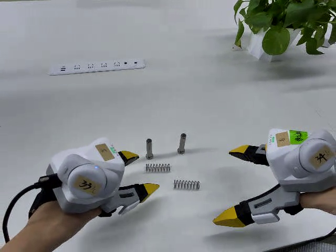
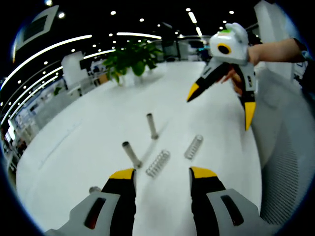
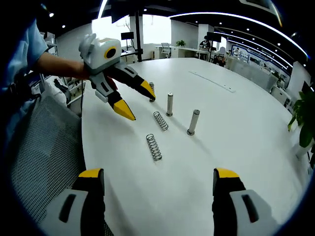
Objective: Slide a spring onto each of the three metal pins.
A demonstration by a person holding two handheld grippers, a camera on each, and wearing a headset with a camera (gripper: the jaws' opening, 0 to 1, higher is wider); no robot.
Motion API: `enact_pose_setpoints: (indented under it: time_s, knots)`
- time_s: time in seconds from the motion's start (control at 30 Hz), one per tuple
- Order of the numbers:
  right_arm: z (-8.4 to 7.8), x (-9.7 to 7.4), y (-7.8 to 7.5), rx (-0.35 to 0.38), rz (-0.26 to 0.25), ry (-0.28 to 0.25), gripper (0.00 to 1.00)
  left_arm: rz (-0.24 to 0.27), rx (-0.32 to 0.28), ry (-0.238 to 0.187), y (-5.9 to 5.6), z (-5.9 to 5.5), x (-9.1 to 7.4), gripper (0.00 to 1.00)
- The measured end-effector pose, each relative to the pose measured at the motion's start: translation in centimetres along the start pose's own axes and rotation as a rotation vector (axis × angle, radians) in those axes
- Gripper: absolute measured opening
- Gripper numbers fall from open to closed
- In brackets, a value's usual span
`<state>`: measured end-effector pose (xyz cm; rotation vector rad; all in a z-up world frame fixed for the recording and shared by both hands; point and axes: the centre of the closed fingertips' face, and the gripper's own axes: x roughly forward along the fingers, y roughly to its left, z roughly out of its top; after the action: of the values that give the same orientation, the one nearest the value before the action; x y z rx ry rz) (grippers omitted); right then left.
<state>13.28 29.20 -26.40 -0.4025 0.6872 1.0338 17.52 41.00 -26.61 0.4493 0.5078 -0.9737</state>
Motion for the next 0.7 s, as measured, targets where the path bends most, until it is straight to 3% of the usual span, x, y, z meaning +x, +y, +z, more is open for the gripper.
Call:
enact_pose_setpoints:
  time_s: [0.4,0.7]
  knots:
    - [-1.0,-0.5,0.0,0.043,-0.008,-0.003,0.91,-0.005,0.040,0.089,0.8,-0.8,1.6,0.28]
    - [-1.3,-0.5,0.0,0.061,-0.007,-0.004,0.91,-0.010,0.041,0.133,1.0,-0.8,2.6,0.26]
